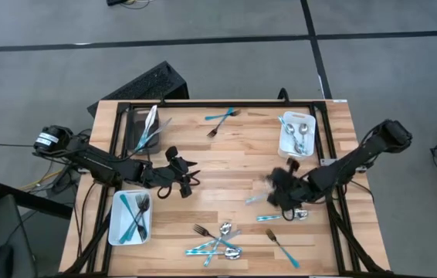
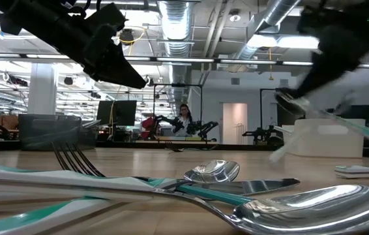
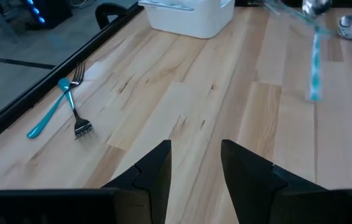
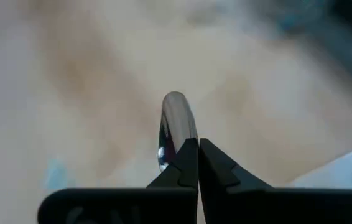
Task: Sort silverware by color (type)
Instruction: Put the blue white spoon into the right white bin
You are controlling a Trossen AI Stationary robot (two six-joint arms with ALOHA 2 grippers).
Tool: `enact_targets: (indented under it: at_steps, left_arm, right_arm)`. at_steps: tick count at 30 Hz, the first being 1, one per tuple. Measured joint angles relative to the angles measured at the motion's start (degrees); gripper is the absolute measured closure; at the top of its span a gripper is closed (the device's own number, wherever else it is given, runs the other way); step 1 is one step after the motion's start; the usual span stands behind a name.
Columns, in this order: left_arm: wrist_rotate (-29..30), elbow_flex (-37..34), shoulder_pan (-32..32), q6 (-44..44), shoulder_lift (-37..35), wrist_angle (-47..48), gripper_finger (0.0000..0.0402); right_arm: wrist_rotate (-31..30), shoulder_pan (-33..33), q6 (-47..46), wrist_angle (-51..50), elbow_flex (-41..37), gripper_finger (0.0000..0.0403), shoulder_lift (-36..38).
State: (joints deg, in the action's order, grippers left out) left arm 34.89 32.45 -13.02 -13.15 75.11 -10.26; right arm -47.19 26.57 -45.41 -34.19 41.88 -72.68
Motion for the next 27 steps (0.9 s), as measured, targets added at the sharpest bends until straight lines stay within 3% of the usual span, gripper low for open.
enact_targets:
  at_steps: [3,9,14,17,20,23,27]
  left_arm:
    - [-0.02,0.0,0.0,0.3,0.0,0.04,0.0274]
    - [-0.08,0.0,1.43,1.42,0.0,0.0,0.0274]
    - [-0.07,0.0,4.08,1.15,0.0,-0.04,0.0274]
    - [-0.07,0.0,5.58,0.38,0.0,-0.04,0.0274]
    - [-0.09,0.0,6.75,-0.02,0.0,-0.04,0.0274]
    - [-0.15,0.0,7.39,-0.24,0.0,0.0,0.0274]
    - [-0.17,0.0,7.79,-1.13,0.0,0.0,0.0274]
  right_arm:
    - [-10.63,-5.21,5.05,-3.89,0.25,0.0384,3.59]
    - [-10.99,-24.42,16.45,-6.74,0.14,0.0381,11.94]
    - [-11.94,-40.16,30.27,-1.14,0.15,0.0382,16.55]
    - [-10.68,-48.26,40.1,5.71,-0.03,0.0381,17.8]
    - [-5.52,-53.89,47.05,12.95,-0.78,0.0381,17.95]
    - [1.11,-57.6,51.34,18.93,-0.99,0.038,17.94]
    - [2.47,-59.7,55.48,24.17,-0.99,0.038,17.94]
